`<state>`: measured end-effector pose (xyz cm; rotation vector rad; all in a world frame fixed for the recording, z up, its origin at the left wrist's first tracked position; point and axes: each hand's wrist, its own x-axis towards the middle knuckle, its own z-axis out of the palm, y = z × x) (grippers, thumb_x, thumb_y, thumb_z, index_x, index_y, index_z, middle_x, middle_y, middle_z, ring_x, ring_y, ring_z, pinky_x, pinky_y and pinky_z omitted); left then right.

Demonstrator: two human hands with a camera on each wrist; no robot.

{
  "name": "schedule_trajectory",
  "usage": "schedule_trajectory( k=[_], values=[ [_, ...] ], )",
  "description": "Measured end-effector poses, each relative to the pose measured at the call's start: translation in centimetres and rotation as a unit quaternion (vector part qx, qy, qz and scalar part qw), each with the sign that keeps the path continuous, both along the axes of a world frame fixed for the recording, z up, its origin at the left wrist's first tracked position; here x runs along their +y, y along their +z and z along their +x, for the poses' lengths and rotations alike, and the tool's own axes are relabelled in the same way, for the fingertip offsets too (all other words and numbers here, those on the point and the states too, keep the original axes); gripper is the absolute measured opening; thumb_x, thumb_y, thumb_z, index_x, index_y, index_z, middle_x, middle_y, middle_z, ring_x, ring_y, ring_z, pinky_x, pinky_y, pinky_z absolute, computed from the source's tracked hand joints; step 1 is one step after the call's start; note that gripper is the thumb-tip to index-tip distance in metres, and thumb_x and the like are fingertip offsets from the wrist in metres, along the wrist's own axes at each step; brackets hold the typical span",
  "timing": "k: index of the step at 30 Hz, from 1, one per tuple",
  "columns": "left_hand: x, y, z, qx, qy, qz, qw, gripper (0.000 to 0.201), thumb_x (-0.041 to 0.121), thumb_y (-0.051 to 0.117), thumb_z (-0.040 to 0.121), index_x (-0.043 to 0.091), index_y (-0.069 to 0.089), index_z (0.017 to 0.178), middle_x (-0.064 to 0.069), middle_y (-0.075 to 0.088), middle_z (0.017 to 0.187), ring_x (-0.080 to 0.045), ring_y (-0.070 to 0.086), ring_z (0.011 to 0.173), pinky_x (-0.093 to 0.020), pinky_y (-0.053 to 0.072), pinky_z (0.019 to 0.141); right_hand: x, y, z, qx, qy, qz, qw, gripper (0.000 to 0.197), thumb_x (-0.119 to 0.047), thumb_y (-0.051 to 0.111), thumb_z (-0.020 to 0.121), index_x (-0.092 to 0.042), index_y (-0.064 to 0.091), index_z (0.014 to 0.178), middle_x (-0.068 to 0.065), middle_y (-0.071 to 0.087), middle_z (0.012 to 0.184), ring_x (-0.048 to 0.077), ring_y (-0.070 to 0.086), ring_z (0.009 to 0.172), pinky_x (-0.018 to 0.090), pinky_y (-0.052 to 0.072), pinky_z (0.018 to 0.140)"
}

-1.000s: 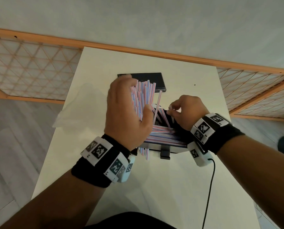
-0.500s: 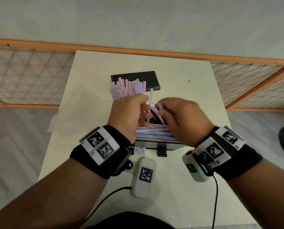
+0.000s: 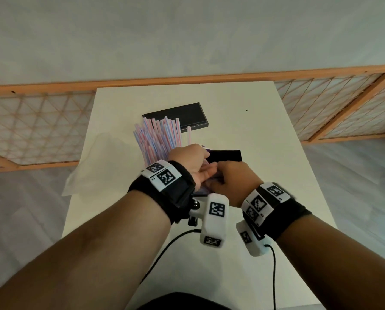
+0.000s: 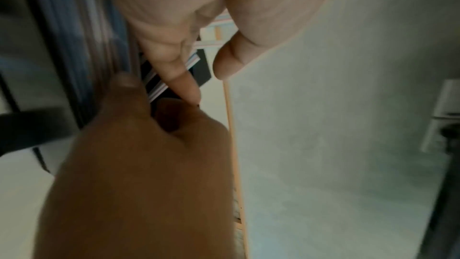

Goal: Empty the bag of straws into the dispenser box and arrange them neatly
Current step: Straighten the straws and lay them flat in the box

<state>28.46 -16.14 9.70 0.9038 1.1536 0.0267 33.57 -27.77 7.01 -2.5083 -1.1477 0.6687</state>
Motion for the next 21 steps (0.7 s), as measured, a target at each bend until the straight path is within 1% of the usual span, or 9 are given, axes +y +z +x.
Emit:
schedule_trajectory(
  k=[3, 6, 8, 11, 13, 15, 17, 19, 21],
  values=[
    [-0.2, -1.3, 1.1, 0.006, -0.006, -0.014, 1.0, 0.012, 0.002, 0.054, 0.101, 0.003, 0.054, 0.089, -0.016, 0.059, 0.086, -0.02, 0.062, 0.062, -0.023, 0.051, 0.04, -0.6, 1.0, 0.6, -0.008, -0.024, 0.01, 1.0, 0.008, -0.018, 0.059, 0.087, -0.012, 0.058, 0.092, 0.001, 0.061, 0.086, 0.026, 0.058, 0.084, 0.027, 0.037, 0.068],
    [-0.3, -2.1, 2.2, 0.016, 0.01, -0.011, 1.0, 0.011, 0.009, 0.056, 0.103, 0.004, 0.055, 0.093, -0.014, 0.062, 0.081, -0.017, 0.062, 0.06, -0.019, 0.046, 0.034, -1.0, 1.6, 1.0, -0.007, -0.029, 0.005, 1.0, 0.009, -0.019, 0.06, 0.089, -0.013, 0.059, 0.096, 0.0, 0.057, 0.084, 0.024, 0.056, 0.082, 0.027, 0.035, 0.069],
    [-0.4, -2.4, 2.7, 0.02, 0.025, 0.006, 0.999, 0.013, 0.01, 0.057, 0.102, 0.005, 0.055, 0.091, -0.013, 0.064, 0.076, -0.015, 0.065, 0.05, -0.02, 0.047, 0.035, -1.0, 1.8, 1.3, 0.0, -0.024, -0.004, 1.0, 0.012, -0.019, 0.06, 0.09, -0.012, 0.061, 0.099, 0.002, 0.06, 0.088, 0.024, 0.057, 0.084, 0.027, 0.037, 0.069],
    [-0.3, -2.3, 2.8, 0.042, 0.029, 0.045, 0.998, 0.018, 0.009, 0.056, 0.103, 0.004, 0.056, 0.085, -0.013, 0.063, 0.068, -0.011, 0.061, 0.035, -0.021, 0.047, 0.033, -0.8, 1.7, 1.8, 0.007, -0.036, -0.008, 0.999, 0.021, -0.015, 0.056, 0.087, -0.015, 0.063, 0.107, 0.002, 0.061, 0.094, 0.021, 0.053, 0.084, 0.025, 0.038, 0.071],
    [-0.3, -2.0, 2.5, 0.055, 0.025, 0.085, 0.995, 0.017, 0.005, 0.054, 0.101, 0.001, 0.058, 0.085, -0.013, 0.064, 0.055, -0.012, 0.059, 0.03, -0.022, 0.046, 0.032, -0.8, 1.7, 2.1, -0.001, -0.052, -0.007, 0.999, 0.028, -0.012, 0.053, 0.085, -0.017, 0.064, 0.111, 0.003, 0.065, 0.103, 0.018, 0.049, 0.083, 0.024, 0.037, 0.071],
    [-0.2, -1.5, 2.0, 0.065, 0.008, 0.145, 0.987, 0.017, 0.004, 0.053, 0.097, -0.002, 0.06, 0.083, -0.009, 0.061, 0.041, -0.015, 0.061, 0.032, -0.026, 0.052, 0.037, -0.6, 1.9, 2.4, -0.008, -0.057, -0.001, 0.998, 0.028, -0.013, 0.055, 0.085, -0.018, 0.063, 0.112, 0.003, 0.065, 0.105, 0.018, 0.049, 0.084, 0.024, 0.037, 0.071],
    [0.0, -0.9, 1.5, 0.076, -0.029, 0.219, 0.972, 0.019, 0.007, 0.054, 0.09, -0.004, 0.065, 0.079, -0.011, 0.066, 0.046, -0.019, 0.065, 0.038, -0.033, 0.059, 0.045, -0.3, 2.2, 2.8, -0.015, -0.05, 0.003, 0.999, 0.026, -0.014, 0.059, 0.085, -0.017, 0.062, 0.11, 0.002, 0.064, 0.101, 0.019, 0.053, 0.086, 0.025, 0.037, 0.071],
    [0.3, -0.1, 1.0, 0.083, -0.075, 0.293, 0.949, 0.024, 0.013, 0.054, 0.083, -0.006, 0.069, 0.079, -0.014, 0.071, 0.056, -0.022, 0.068, 0.042, -0.035, 0.06, 0.046, 0.2, 2.6, 3.1, -0.024, -0.037, 0.01, 0.999, 0.024, -0.017, 0.062, 0.084, -0.017, 0.061, 0.108, 0.0, 0.062, 0.096, 0.021, 0.057, 0.088, 0.025, 0.037, 0.07],
    [0.7, 0.7, 0.4, 0.07, -0.115, 0.36, 0.923, 0.029, 0.02, 0.054, 0.073, -0.004, 0.069, 0.077, -0.011, 0.071, 0.056, -0.026, 0.071, 0.048, -0.045, 0.063, 0.052, 0.9, 3.0, 3.3, -0.032, -0.027, 0.015, 0.999, 0.026, -0.02, 0.064, 0.083, -0.018, 0.06, 0.108, -0.002, 0.06, 0.095, 0.021, 0.059, 0.091, 0.024, 0.038, 0.07]
  ],
)
